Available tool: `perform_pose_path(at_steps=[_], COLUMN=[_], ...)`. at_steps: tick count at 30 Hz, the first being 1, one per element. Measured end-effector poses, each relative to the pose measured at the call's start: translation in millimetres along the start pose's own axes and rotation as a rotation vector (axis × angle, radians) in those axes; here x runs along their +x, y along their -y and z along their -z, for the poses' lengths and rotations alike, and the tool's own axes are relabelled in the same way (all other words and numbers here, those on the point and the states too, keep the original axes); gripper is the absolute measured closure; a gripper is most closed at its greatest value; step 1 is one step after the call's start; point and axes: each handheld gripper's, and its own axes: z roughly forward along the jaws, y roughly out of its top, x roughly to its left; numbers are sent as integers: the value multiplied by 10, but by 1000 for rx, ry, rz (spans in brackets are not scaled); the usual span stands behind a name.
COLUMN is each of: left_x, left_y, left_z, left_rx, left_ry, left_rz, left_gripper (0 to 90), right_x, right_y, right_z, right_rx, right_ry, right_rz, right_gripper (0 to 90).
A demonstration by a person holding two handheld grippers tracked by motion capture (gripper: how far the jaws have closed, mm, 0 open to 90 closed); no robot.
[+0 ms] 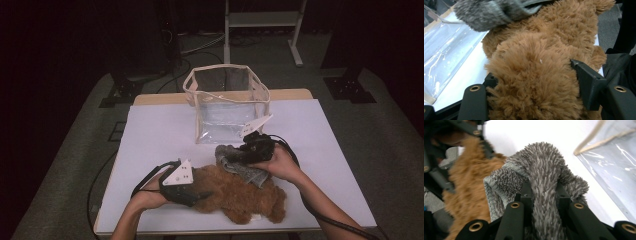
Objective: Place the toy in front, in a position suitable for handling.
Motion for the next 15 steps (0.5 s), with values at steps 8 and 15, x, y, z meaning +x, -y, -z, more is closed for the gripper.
perform_pose_path(at_steps=[8, 15], left_x=[5, 2], left_y=[-32, -46], left_z=[-24, -58], left_rx=[2, -9], left_ry=[-18, -22], left_rz=[2, 16], left_gripper=[347, 346], right_x=[263, 419], right_y=[-58, -140], right_z=[101, -67], right_rx=[-17, 5], right_ry=[-75, -82], right_rz=[36, 107], right_gripper=[742, 741])
